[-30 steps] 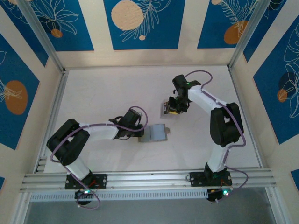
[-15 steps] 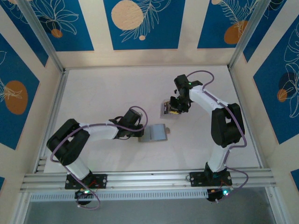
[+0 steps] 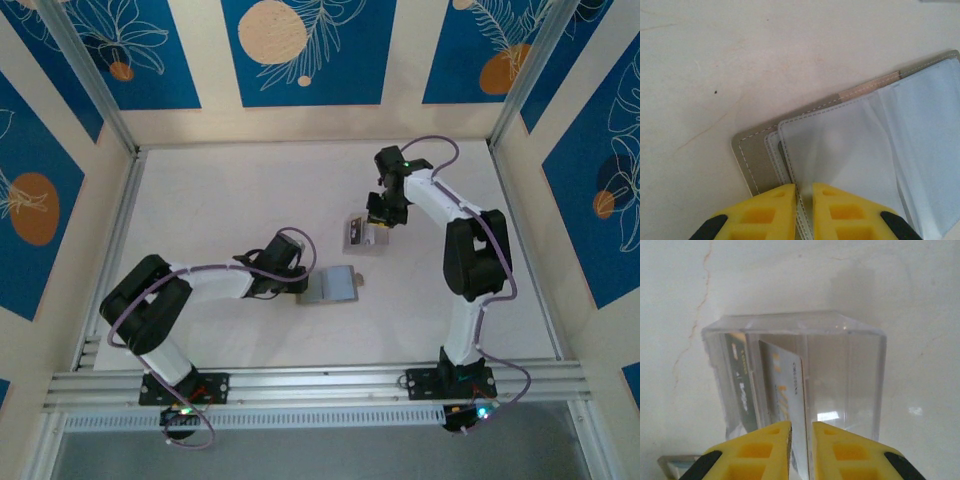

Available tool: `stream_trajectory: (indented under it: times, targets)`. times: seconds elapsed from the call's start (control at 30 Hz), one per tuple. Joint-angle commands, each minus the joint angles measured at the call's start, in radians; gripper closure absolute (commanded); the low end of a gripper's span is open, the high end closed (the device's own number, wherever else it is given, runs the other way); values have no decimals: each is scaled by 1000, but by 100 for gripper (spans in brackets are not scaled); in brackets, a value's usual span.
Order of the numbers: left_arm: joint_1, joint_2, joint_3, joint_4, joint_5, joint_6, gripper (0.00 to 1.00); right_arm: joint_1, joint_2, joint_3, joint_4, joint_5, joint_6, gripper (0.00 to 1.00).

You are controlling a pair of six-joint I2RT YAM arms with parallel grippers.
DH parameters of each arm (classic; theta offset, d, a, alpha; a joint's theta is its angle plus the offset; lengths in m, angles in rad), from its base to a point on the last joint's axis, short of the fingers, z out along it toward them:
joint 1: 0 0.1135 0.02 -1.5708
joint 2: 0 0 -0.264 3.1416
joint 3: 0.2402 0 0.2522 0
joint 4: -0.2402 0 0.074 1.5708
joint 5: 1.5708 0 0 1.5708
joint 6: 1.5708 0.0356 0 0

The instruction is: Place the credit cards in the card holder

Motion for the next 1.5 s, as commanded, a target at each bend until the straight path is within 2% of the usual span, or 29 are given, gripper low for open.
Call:
stream_trajectory:
  times: [0.0, 0.37, 0.87, 1.27, 1.37, 1.47]
  targets:
    - [-14, 77, -59, -112, 2, 4, 86, 1, 24, 29, -43, 5, -19, 80]
    - [-14, 81, -55, -111, 4, 5, 86, 11, 2, 13, -17, -70, -21, 91]
    - [-14, 85, -50, -109, 6, 5, 86, -1, 8, 10, 30, -229, -32, 91]
    - [-14, 84, -50, -110, 7, 2, 86, 3, 34, 31, 22, -230, -32, 91]
    - [-15, 83, -50, -111, 6, 2, 86, 3, 27, 31, 20, -233, -31, 98]
    - [-14, 83, -50, -111, 4, 1, 86, 2, -5, 24, 7, -220, -34, 100]
